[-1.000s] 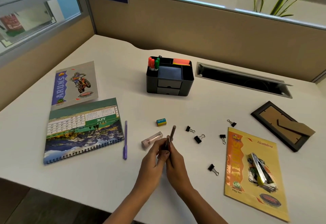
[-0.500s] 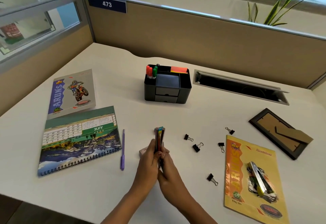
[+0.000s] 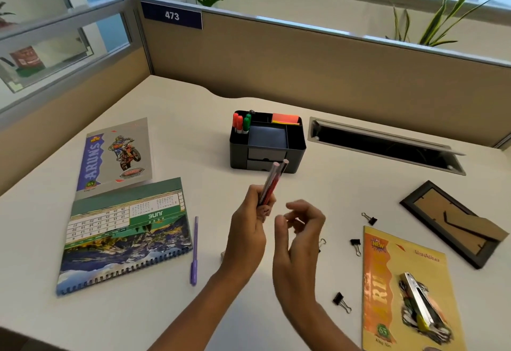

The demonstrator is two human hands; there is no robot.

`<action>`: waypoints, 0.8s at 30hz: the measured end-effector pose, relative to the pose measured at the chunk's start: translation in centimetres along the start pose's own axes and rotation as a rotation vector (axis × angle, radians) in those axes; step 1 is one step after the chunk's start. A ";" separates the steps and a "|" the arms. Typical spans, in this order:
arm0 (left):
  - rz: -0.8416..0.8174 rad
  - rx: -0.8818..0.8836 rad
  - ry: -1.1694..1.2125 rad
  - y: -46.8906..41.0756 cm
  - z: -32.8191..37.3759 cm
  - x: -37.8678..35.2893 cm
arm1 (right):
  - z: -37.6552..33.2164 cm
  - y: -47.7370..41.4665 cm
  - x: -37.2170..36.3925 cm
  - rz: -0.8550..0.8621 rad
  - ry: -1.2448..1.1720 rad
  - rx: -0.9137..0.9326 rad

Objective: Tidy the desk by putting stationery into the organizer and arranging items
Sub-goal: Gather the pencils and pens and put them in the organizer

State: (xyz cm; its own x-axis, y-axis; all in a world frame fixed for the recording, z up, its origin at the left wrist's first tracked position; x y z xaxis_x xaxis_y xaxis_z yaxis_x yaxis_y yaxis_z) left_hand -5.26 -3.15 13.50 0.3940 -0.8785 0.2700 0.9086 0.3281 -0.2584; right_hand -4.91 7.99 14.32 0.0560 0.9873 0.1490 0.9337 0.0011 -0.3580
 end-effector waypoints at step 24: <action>-0.162 0.074 -0.296 -6.3 -10.3 0.0 | 2.1 -12.4 -4.0 -0.395 0.059 0.036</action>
State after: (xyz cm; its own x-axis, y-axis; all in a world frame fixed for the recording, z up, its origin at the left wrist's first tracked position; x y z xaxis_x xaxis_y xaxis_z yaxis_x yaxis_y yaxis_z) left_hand -12.42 -8.83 5.59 0.2573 -0.7862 0.5618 0.9659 0.2267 -0.1252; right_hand -17.50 4.39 16.25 -0.2832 0.8990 0.3340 0.8748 0.3849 -0.2943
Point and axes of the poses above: each hand's wrist, its own y-axis away from the middle knuckle, its own x-axis out of the back of the hand, z = x × y, the point moved 9 cm from there along -y, towards the middle knuckle, and after that the axes turned 3 degrees about -y, right-handed, at the moved point
